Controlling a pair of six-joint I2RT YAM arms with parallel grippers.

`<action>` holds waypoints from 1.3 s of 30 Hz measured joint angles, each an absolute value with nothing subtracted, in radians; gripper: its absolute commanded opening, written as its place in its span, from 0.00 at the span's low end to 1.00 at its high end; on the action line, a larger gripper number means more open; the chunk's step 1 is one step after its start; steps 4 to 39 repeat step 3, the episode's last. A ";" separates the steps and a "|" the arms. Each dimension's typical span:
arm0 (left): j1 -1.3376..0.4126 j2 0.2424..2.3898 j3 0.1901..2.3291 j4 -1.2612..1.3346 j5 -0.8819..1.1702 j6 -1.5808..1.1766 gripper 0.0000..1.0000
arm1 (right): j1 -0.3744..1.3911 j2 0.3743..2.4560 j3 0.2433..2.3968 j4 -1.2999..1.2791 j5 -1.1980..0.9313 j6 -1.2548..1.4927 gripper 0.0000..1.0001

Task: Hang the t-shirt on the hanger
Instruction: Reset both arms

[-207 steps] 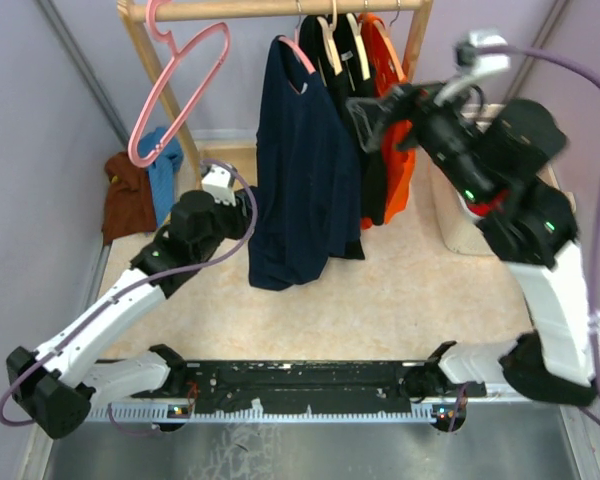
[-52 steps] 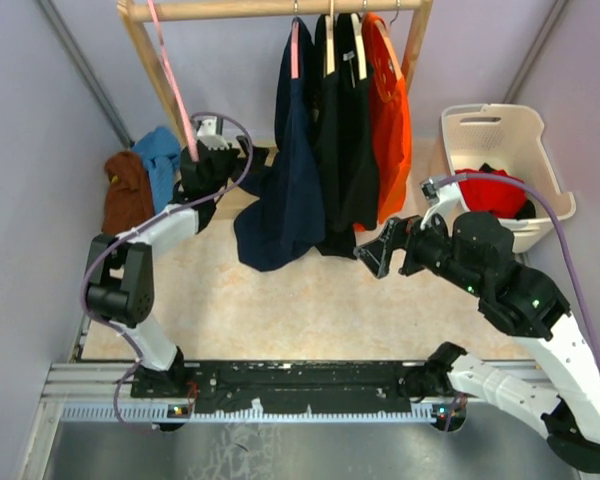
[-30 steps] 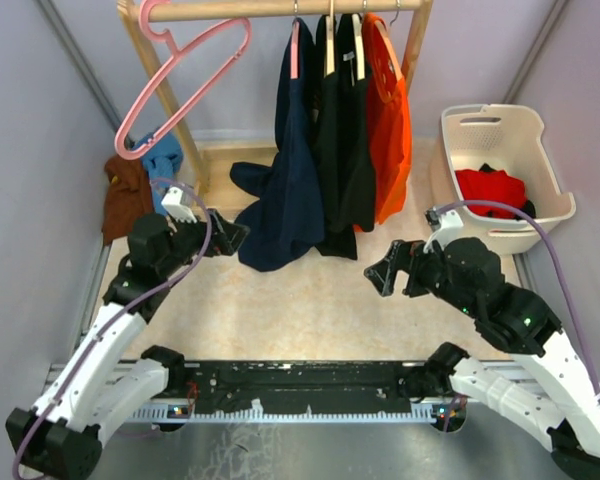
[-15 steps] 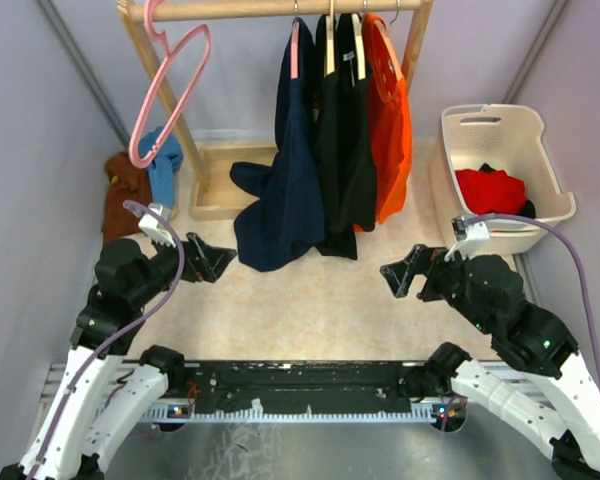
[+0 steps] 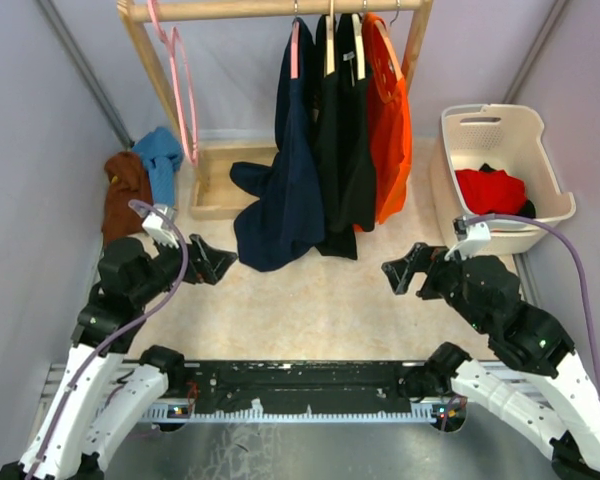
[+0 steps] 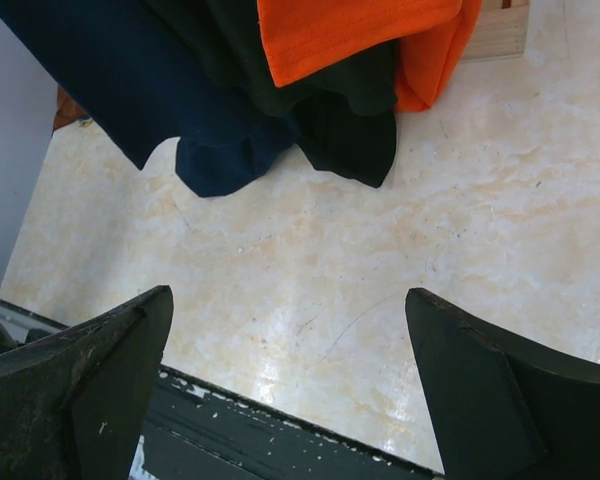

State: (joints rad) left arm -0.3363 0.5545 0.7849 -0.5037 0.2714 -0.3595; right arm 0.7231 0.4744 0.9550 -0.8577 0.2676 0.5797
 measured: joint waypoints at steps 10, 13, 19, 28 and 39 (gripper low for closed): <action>-0.336 0.560 0.785 -0.503 0.269 -0.359 0.99 | 0.723 0.477 0.955 -0.853 0.268 0.579 0.99; -0.336 0.560 0.785 -0.503 0.269 -0.359 0.99 | 0.723 0.477 0.955 -0.853 0.268 0.579 0.99; -0.336 0.560 0.785 -0.503 0.269 -0.359 0.99 | 0.723 0.477 0.955 -0.853 0.268 0.579 0.99; -0.336 0.560 0.785 -0.503 0.269 -0.359 0.99 | 0.723 0.477 0.955 -0.853 0.268 0.579 0.99; -0.336 0.560 0.785 -0.503 0.269 -0.359 0.99 | 0.723 0.477 0.955 -0.853 0.268 0.579 0.99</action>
